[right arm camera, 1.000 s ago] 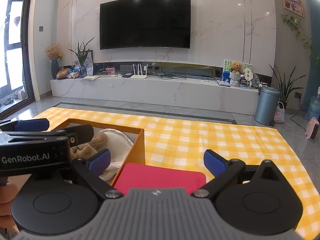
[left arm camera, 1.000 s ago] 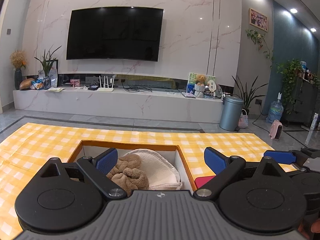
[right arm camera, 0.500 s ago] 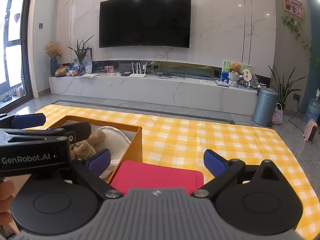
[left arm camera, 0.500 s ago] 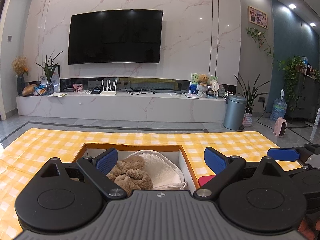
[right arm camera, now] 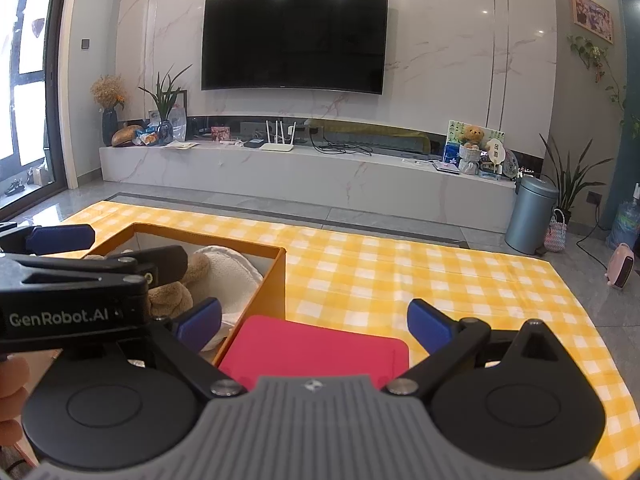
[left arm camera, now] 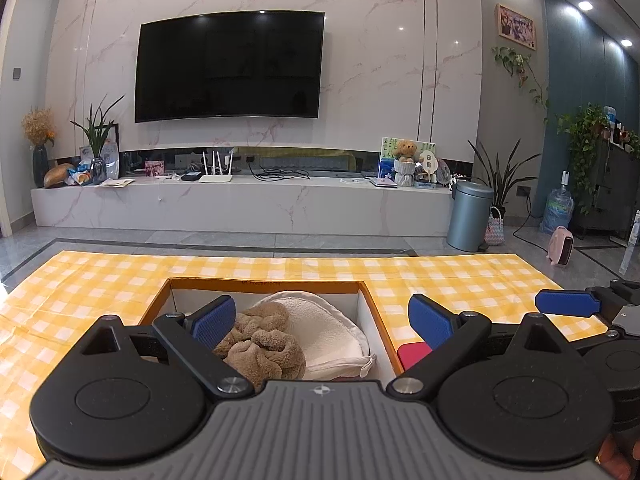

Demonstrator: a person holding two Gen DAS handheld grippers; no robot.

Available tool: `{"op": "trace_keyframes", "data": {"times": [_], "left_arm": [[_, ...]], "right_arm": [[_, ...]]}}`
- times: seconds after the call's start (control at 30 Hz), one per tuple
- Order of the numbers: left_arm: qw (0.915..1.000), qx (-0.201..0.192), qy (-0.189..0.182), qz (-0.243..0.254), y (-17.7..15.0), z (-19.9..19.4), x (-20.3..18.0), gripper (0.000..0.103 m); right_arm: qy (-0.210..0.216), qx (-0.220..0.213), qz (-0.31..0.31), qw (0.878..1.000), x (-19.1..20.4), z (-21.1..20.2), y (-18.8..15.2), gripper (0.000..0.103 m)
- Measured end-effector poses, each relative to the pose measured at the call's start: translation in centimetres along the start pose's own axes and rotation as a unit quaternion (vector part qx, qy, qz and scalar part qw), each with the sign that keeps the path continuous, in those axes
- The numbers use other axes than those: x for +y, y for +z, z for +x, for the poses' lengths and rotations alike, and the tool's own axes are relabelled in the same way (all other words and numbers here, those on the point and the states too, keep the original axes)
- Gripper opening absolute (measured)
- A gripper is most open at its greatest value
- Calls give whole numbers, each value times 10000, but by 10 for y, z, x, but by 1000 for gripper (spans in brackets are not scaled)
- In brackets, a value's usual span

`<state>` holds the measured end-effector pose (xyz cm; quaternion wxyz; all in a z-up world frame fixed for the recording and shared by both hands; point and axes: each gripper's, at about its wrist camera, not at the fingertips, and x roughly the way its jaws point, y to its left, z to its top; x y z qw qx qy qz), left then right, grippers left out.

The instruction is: Organize soft objects

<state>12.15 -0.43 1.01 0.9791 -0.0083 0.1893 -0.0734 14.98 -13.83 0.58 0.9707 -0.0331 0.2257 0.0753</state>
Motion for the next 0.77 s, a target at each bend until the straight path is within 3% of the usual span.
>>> {"op": "trace_keyframes", "data": {"times": [0.77], "left_arm": [[10000,14,23,41,-2,1,1,103]], "right_arm": [[10,43,-8,10000,0,2,-2,97]]}}
